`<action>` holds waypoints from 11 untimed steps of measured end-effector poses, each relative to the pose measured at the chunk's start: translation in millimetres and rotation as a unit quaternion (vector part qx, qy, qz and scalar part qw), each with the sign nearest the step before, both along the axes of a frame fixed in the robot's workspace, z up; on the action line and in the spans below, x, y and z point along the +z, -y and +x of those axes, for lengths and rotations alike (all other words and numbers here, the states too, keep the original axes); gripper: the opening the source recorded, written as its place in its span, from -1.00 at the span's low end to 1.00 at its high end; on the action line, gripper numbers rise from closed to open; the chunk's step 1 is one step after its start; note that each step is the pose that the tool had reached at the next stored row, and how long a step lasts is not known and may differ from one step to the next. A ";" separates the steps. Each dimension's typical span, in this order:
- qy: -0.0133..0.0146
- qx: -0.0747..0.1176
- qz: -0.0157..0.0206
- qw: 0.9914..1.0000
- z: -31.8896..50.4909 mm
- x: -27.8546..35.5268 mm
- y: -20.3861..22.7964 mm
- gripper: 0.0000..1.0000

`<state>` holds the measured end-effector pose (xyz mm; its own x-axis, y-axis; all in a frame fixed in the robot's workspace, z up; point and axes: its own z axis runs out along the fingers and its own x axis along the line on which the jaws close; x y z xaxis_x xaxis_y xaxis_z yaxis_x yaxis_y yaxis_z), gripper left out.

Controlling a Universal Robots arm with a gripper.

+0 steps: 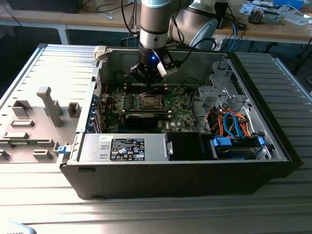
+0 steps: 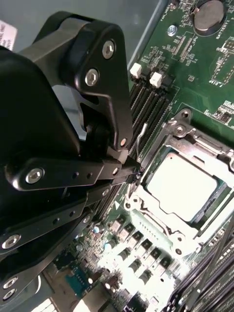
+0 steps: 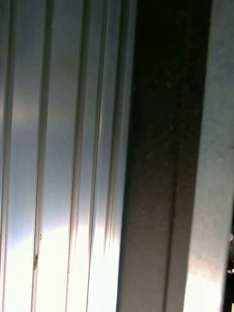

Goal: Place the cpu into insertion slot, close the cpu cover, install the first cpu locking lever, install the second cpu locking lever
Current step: 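Install the first cpu locking lever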

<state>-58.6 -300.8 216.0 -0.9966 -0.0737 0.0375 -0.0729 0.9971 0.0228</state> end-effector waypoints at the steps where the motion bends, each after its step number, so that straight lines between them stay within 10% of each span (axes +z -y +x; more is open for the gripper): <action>1: 0.000 0.000 0.000 1.000 1.5 -1.2 0.0 -0.79; 11: -0.003 -0.003 -0.001 1.000 15.6 -13.6 0.2 -0.79</action>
<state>-43.0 -301.0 202.4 -0.9969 -0.0668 0.0426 -0.0659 0.9976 0.0221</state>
